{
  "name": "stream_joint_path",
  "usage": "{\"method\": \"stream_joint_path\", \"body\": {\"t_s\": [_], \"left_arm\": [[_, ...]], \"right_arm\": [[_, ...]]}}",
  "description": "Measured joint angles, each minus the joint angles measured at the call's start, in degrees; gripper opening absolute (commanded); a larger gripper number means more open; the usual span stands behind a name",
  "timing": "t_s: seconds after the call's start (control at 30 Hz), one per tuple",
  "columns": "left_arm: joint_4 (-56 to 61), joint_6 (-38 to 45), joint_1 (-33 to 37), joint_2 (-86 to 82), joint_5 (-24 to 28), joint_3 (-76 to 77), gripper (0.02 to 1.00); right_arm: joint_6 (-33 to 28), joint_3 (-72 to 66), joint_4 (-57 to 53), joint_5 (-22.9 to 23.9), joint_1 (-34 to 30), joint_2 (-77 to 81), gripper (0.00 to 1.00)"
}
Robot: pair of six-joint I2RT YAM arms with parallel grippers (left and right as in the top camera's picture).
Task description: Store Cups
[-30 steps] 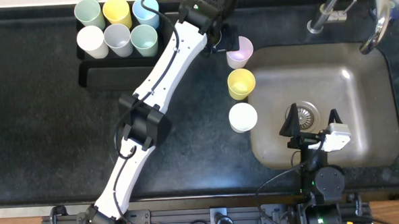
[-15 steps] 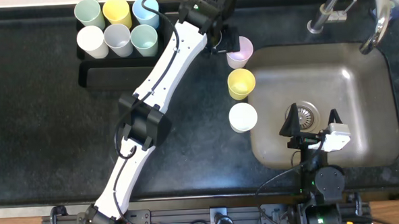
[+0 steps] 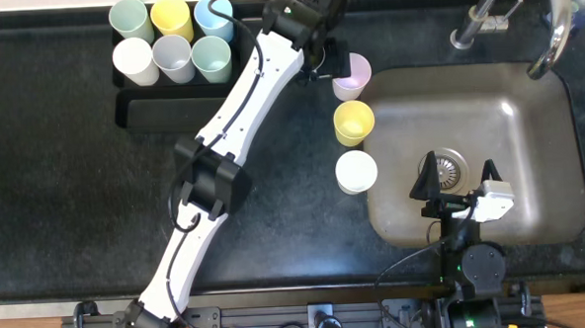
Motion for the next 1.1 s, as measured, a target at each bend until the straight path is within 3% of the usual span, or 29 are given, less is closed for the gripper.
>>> {"method": "stream_joint_path", "body": {"t_s": [0.1,0.13,0.17,0.27,0.3,0.6,0.8,0.97,1.1], "left_arm": [[0.55,-0.37,0.00,0.98,0.22,-0.02,0.733],[0.68,-0.55,0.00,1.25,0.35,-0.02,0.533],[0.92,-0.52,0.00,1.51,0.44,-0.02,0.393],[1.66,-0.42,0.00,2.05,0.42,-0.02,0.093],[2.05,-0.48,0.00,2.12,0.44,-0.02,0.049],[4.63,-0.33,0.20,1.20,0.61,0.76,0.036],[-4.50,-0.50,2.75,-5.81,-2.86,0.68,0.036],[-16.02,-2.97,11.32,-18.88,-6.56,0.68,0.038],[-16.22,-3.17,22.99,-29.40,-7.91,-1.73,0.036]], "right_arm": [[-0.02,0.00,0.00,0.02,0.00,0.00,0.996],[-0.02,0.00,0.02,0.02,0.00,0.00,0.996],[0.00,0.00,0.02,0.02,0.00,-0.02,0.996],[0.00,0.00,0.00,0.02,0.00,0.00,0.996],[0.04,0.00,0.02,0.02,0.00,0.00,0.998],[0.00,0.00,0.02,0.02,0.00,0.00,0.998],[0.00,0.00,-0.02,0.02,0.00,0.00,0.996],[0.04,0.00,0.02,0.00,0.00,0.00,0.998],[-0.02,0.00,0.00,0.02,0.00,0.00,0.998]]}}
